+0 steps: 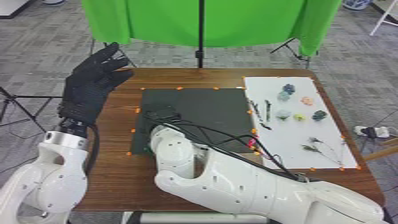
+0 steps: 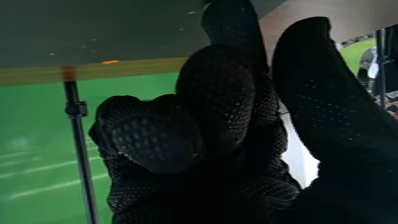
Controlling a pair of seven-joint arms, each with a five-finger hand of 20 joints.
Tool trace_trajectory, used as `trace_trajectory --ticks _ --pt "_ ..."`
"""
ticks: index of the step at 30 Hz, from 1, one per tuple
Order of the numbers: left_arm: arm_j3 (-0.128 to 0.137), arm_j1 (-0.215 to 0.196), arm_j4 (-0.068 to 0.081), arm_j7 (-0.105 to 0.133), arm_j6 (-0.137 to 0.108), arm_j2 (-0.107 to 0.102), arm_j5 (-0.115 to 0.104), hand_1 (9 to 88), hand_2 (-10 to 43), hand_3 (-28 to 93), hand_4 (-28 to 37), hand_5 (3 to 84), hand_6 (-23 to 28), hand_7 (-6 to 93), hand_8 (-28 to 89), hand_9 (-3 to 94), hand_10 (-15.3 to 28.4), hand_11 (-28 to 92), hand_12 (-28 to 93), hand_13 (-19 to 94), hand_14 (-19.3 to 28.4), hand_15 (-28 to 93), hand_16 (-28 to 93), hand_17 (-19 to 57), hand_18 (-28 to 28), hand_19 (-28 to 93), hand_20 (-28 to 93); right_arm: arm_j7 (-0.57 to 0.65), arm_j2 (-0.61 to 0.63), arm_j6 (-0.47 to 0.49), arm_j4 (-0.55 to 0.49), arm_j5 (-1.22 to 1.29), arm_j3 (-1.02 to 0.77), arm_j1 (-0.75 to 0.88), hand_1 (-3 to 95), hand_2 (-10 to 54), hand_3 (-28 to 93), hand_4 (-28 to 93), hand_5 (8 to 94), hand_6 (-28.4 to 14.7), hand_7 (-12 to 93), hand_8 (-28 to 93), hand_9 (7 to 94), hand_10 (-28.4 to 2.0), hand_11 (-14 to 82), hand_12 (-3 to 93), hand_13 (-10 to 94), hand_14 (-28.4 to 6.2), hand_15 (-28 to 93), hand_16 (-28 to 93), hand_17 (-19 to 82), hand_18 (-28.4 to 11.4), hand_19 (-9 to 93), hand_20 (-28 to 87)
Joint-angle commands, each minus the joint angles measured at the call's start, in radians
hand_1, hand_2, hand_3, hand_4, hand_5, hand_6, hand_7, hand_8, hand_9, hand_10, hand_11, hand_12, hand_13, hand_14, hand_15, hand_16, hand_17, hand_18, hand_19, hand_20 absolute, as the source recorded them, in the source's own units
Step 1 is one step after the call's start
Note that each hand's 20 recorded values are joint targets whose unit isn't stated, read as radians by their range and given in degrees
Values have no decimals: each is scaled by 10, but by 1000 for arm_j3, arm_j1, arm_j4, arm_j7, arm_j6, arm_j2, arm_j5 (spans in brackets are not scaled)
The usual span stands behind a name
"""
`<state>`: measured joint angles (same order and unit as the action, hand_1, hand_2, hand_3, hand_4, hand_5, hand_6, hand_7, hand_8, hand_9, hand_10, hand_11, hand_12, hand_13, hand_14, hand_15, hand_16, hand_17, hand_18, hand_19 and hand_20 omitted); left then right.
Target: Arrange flowers
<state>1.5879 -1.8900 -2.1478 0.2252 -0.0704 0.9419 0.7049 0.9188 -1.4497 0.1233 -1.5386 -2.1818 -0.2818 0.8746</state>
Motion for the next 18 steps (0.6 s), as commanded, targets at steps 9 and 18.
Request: trace_trajectory --ticks 9,18 --pt "120 -185 -49 -76 -15 103 5 258 58 784 -213 365 87 133 -95 352 211 257 121 271 284 549 -83 -63 284 646 -75 -118 48 131 -160 -143 -306 234 381 -60 741 -274 857 -25 205 -110 860 -130 509 212 848 -103 701 168 432 -268 932 431" --pt "168 -317 -71 -12 -59 127 -18 253 58 779 -220 362 84 130 -96 351 208 256 121 269 284 547 -83 -67 284 638 -84 -16 360 58 -470 0 -578 402 367 -55 734 -254 748 -48 169 -118 805 -164 436 186 784 -121 670 146 383 -275 932 318"
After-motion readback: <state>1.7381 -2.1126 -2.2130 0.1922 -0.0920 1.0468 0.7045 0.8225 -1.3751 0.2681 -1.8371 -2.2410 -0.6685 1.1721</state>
